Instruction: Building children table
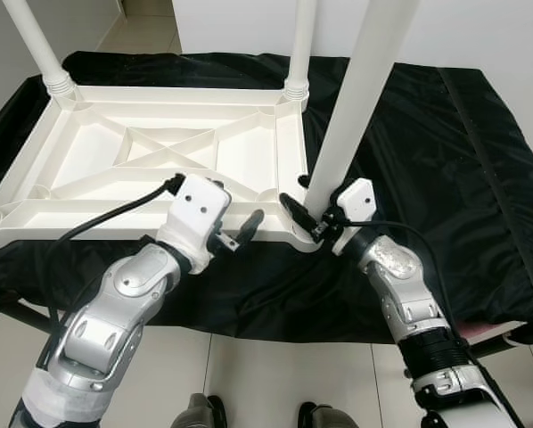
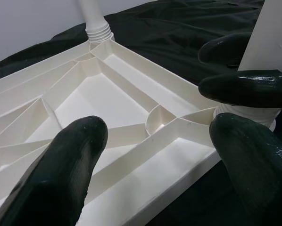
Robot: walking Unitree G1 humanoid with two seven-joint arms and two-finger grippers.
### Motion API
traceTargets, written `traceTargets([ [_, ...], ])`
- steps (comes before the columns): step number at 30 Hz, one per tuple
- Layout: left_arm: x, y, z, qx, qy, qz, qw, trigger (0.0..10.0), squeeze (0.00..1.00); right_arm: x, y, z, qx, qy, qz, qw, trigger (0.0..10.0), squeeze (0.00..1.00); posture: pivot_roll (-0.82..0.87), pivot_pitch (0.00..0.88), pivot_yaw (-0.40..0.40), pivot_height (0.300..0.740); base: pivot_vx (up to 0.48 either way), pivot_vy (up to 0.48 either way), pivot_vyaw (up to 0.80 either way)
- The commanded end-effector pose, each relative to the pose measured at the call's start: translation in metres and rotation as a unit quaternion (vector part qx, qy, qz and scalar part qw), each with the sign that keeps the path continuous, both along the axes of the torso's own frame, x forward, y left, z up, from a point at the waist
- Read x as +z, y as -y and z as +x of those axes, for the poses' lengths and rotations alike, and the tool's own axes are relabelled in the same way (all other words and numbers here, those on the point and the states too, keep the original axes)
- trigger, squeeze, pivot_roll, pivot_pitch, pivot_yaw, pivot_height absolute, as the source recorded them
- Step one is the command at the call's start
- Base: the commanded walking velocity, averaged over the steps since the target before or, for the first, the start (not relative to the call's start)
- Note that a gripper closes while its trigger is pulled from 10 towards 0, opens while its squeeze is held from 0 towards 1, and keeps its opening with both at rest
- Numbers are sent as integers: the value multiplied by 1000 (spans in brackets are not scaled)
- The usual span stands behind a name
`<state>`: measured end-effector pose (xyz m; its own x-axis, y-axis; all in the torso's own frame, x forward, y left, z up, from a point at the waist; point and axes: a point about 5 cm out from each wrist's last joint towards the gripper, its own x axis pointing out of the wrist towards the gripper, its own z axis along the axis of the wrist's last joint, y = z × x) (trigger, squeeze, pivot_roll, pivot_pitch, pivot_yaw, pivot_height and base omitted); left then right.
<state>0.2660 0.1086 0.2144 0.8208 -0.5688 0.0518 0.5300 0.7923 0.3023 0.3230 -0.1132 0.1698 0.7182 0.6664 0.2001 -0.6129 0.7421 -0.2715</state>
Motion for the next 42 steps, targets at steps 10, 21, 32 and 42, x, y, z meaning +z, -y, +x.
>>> traceTargets([
  [10, 2, 1, -2, -2, 4, 3, 1000, 10000, 0, -32, -2, 5, -69, -131, 25, 989, 10000, 0, -36, 185, 52, 740, 0, 0, 0],
  [21, 2, 1, -2, 2, 6, 0, 1000, 10000, 0, -29, -14, 0, -210, -98, 79, 970, 10000, 0, -35, 183, 32, 740, 0, 0, 0],
  [32, 1, 6, -1, -3, 8, -4, 1000, 10000, 0, -33, -10, 1, -368, -119, 130, 913, 10000, 0, -40, 162, 18, 740, 0, 0, 0],
  [42, 2, 6, 0, -2, 11, -6, 1000, 10000, 0, -25, -11, 7, -402, -86, 111, 905, 10000, 0, -43, 155, 21, 740, 0, 0, 0],
])
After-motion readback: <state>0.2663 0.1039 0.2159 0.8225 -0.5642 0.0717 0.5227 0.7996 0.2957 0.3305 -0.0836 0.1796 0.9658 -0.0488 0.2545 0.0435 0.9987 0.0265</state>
